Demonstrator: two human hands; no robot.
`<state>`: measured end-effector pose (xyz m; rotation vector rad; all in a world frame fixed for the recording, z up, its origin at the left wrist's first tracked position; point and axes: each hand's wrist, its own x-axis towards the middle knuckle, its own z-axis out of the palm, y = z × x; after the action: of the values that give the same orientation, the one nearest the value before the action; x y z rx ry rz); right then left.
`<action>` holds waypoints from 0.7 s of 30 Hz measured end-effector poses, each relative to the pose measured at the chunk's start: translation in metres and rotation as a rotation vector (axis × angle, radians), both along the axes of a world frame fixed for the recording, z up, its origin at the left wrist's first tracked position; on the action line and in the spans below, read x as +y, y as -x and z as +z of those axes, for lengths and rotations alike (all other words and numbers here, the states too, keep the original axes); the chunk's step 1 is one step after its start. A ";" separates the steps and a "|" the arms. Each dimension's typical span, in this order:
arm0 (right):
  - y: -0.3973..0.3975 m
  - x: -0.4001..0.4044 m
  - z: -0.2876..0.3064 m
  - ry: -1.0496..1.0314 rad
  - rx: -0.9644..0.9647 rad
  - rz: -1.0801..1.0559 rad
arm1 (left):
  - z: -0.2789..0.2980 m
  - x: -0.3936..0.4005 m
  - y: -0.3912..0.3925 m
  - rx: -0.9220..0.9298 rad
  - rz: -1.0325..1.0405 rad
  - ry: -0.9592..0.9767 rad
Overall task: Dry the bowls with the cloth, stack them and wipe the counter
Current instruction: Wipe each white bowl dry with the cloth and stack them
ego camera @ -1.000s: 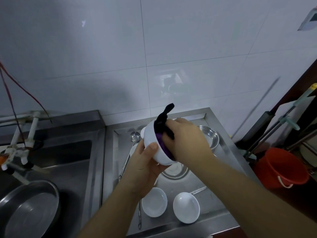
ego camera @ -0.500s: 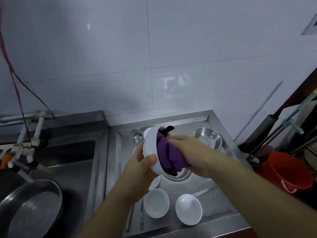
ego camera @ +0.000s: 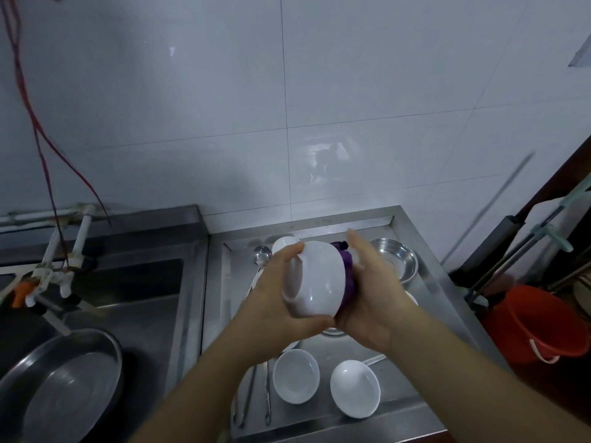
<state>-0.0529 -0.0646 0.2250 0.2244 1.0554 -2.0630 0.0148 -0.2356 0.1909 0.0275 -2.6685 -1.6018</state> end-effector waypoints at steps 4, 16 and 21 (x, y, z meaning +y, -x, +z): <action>-0.004 -0.005 -0.006 -0.028 0.050 -0.055 | -0.002 0.003 0.003 0.021 -0.015 0.049; 0.004 0.015 -0.026 0.037 0.107 -0.137 | -0.005 0.029 -0.003 -0.352 0.318 -1.066; 0.007 0.014 -0.035 -0.128 0.115 -0.239 | 0.001 0.032 0.000 -0.305 0.354 -1.153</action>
<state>-0.0600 -0.0503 0.1897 0.3131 1.2858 -2.2446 0.0149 -0.2033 0.1919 0.7390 -1.3430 -2.8104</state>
